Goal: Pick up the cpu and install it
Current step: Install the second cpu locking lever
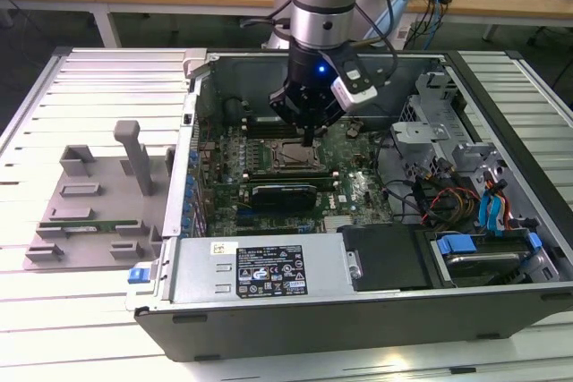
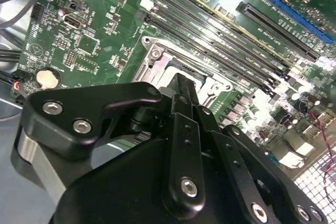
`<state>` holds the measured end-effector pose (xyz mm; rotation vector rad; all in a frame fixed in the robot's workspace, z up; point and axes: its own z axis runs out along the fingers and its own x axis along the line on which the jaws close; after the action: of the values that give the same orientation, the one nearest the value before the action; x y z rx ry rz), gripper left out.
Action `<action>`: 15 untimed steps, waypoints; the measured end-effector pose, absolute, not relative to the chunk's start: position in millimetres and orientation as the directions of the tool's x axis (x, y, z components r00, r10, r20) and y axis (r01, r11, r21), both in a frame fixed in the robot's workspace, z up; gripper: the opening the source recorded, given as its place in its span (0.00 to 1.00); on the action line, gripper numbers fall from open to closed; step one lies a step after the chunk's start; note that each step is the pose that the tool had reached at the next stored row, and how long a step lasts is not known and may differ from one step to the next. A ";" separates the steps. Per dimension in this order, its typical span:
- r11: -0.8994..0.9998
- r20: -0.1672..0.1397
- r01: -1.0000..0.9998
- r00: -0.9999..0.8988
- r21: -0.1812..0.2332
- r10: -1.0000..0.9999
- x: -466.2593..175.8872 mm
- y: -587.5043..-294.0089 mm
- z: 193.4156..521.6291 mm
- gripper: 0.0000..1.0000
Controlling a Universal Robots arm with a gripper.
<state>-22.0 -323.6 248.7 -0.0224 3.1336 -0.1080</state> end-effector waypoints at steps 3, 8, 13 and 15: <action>0.998 -0.006 -0.014 -1.000 -0.069 -0.014 -27.9 -326.3 248.4 0.11; 0.998 -0.006 -0.014 -1.000 -0.065 -0.015 -32.7 -337.6 247.9 0.11; 1.000 -0.006 -0.014 -1.000 -0.016 -0.014 -33.2 -355.2 246.3 0.11; 1.000 -0.007 -0.014 -1.000 0.015 -0.014 -33.9 -366.8 246.1 0.11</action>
<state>-33.9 -366.8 246.1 -0.0221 3.1347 0.0243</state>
